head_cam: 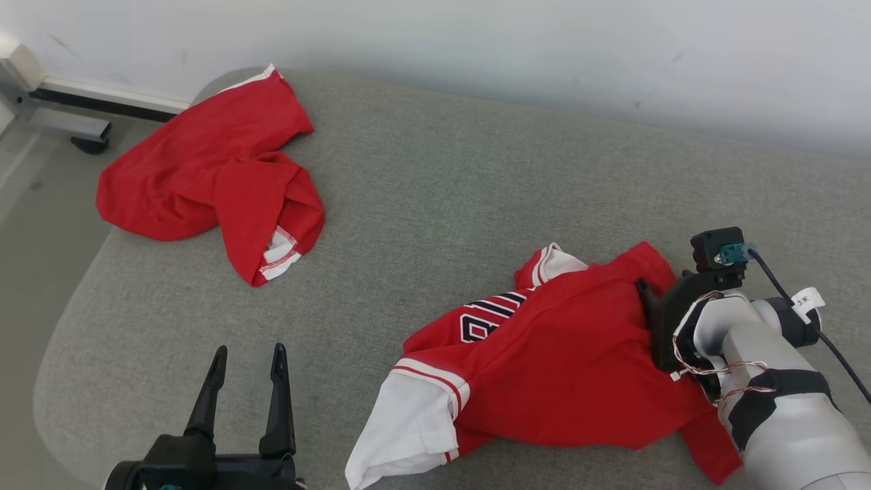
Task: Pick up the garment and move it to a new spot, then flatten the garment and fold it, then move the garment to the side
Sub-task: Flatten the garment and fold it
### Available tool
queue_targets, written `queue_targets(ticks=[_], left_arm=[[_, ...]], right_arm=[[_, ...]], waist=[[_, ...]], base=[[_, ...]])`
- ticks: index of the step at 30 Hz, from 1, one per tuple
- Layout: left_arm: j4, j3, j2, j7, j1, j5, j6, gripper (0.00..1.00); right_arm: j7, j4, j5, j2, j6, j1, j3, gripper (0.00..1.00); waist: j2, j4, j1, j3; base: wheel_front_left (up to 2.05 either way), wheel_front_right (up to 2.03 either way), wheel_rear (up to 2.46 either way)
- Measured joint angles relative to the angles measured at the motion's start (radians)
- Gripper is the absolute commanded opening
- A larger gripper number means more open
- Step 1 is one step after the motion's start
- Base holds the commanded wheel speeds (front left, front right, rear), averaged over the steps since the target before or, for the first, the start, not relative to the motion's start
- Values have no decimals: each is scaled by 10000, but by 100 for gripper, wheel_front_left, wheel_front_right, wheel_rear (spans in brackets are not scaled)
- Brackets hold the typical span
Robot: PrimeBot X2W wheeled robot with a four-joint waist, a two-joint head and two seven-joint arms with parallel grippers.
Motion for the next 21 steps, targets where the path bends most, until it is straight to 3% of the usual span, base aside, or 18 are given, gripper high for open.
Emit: queue_targets(ticks=[1, 3, 10, 16, 21], left_arm=[[19, 2, 0, 0, -25, -2, 17, 100], [25, 33, 0, 0, -57, -10, 58, 100], [29, 290, 2, 0, 89, 2, 94, 100], [27, 435, -2, 0, 201, 84, 67, 100], [6, 479, -2, 0, 404, 102, 59, 100]], right_arm=[[-2, 163, 12, 15, 0, -35, 42, 85], [-270, 299, 35, 40, 0, -115, 153, 0], [-1499, 426, 40, -33, 0, -373, 523, 0], [-2959, 155, 65, -242, 0, -964, 953, 0], [-3534, -477, 631, -249, 0, -993, 1501, 0]], waist=[[0, 51, 0, 30], [0, 129, 0, 85], [0, 17, 0, 66], [0, -417, -1, -176], [0, -883, -2, -476]], base=[[0, 0, 0], [0, 0, 0], [0, 0, 0], [0, 0, 0], [0, 0, 0]])
